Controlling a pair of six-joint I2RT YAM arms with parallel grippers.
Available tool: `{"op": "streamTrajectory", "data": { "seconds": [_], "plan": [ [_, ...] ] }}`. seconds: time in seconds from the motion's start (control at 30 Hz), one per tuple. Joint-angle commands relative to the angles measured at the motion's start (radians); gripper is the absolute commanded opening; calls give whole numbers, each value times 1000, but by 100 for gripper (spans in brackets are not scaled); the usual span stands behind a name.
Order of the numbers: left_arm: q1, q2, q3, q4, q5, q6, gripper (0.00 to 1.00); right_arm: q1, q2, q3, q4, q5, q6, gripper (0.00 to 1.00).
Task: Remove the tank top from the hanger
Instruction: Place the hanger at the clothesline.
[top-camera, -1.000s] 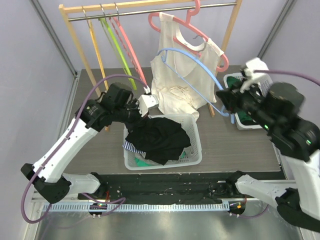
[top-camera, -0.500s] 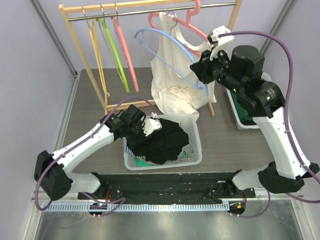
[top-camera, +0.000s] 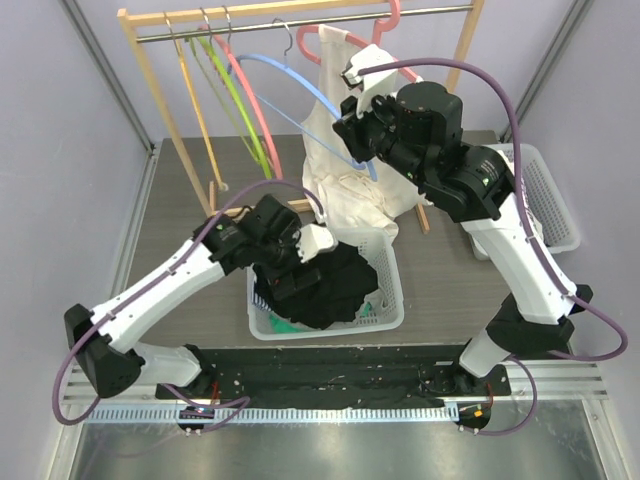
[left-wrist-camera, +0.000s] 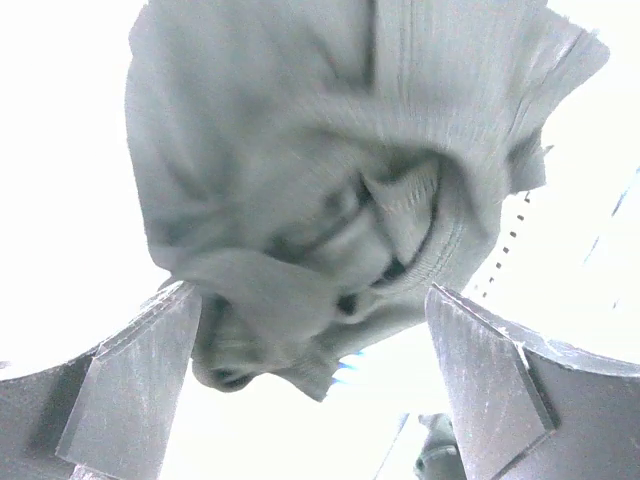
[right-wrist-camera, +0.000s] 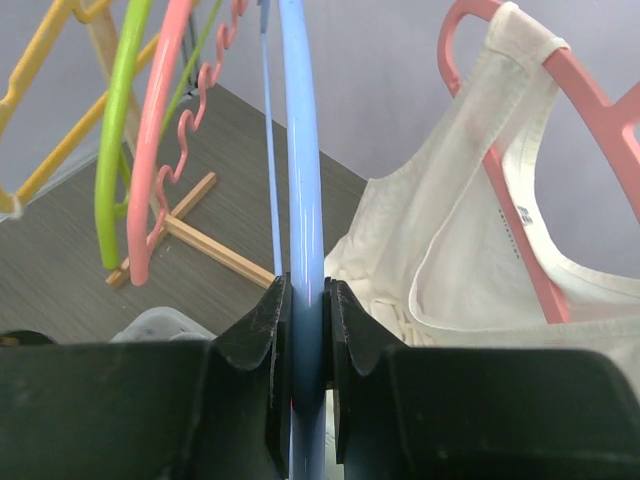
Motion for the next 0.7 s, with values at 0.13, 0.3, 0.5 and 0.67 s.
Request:
{"op": "streamTrajectory", "data": {
  "seconds": [0.13,0.3,0.5,0.67],
  "plan": [
    [-2,-139,276,-142,127,40,100,-1,-5,54,84,139,-37,1],
    [-2,-144,502,-281,227,98,99,1,24,69,115,161,-57,1],
    [4,-103,747,-432,292,187,100,1,69,98,141,169,-69,1],
    [7,-109,795,-401,201,166,100,-2,106,121,164,173,-66,1]
  ]
}}
